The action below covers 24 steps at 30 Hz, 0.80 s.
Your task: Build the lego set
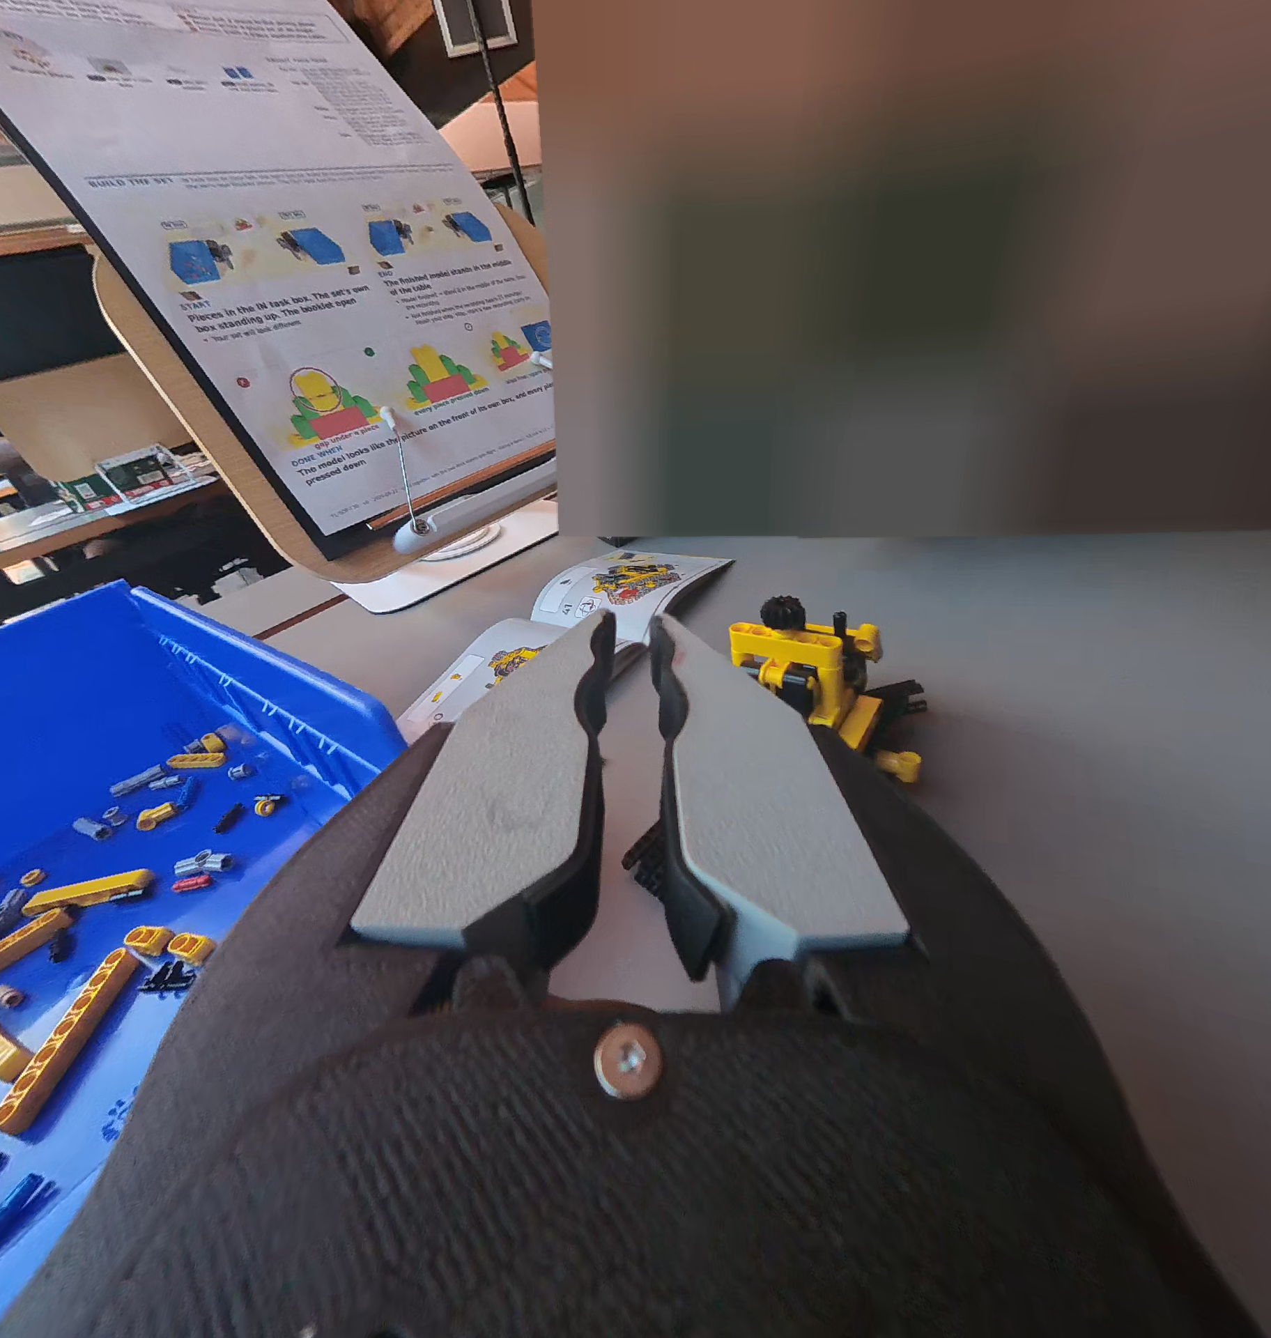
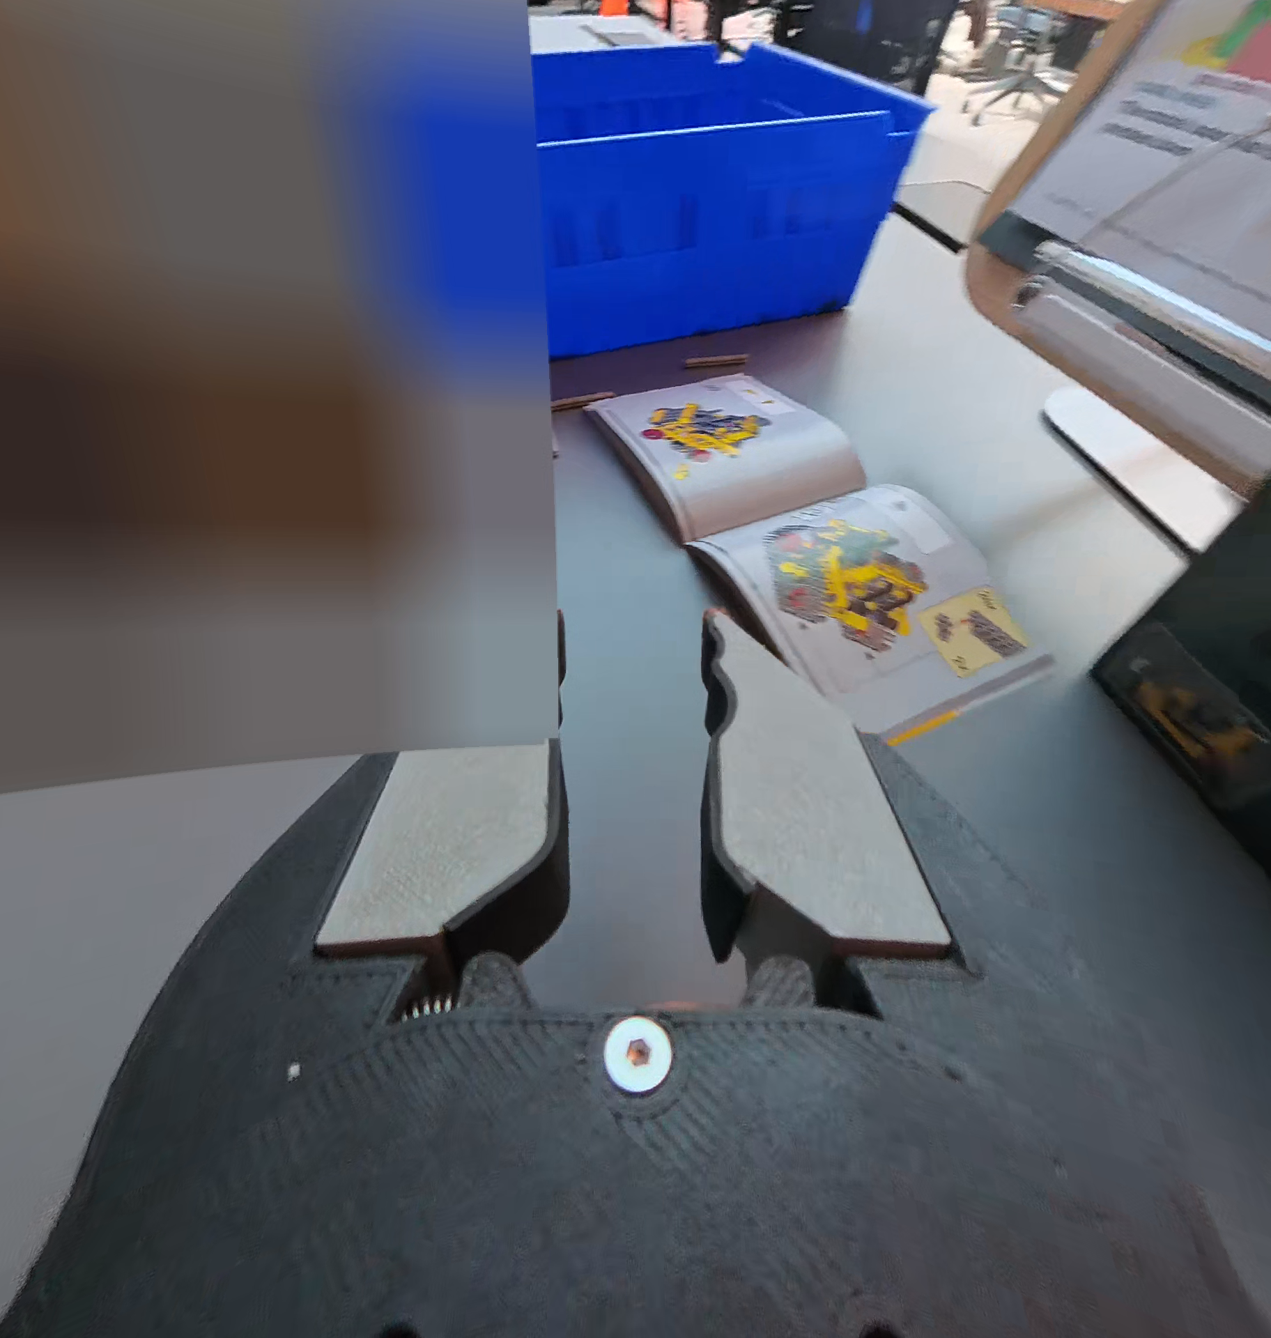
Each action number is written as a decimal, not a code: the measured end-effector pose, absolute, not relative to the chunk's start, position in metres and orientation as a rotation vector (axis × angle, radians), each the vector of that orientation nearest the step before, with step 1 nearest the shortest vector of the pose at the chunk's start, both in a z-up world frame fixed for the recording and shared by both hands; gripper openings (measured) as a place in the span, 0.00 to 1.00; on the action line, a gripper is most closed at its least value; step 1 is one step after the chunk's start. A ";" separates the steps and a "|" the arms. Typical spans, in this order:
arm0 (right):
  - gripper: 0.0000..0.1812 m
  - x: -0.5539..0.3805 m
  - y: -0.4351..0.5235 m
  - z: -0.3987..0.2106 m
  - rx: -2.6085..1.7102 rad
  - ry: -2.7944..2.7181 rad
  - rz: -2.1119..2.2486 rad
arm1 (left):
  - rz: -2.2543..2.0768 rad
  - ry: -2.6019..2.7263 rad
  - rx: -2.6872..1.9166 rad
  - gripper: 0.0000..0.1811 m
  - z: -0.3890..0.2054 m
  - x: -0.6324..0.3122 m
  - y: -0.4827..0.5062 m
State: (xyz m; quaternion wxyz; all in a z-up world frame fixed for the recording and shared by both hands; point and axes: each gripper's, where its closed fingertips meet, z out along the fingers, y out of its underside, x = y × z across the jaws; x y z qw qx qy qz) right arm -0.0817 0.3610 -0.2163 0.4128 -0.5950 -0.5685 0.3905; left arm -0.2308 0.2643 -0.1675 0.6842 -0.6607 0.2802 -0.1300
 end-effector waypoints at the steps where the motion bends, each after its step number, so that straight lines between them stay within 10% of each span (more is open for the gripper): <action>1: 0.19 -0.084 0.353 -0.218 -1.481 -1.467 0.979 | -0.280 0.631 -1.489 0.03 -0.169 -0.230 0.265; 24: 0.16 -0.119 0.252 -0.258 -1.488 -1.799 0.793 | -0.334 0.540 -1.723 0.10 -0.191 -0.227 0.268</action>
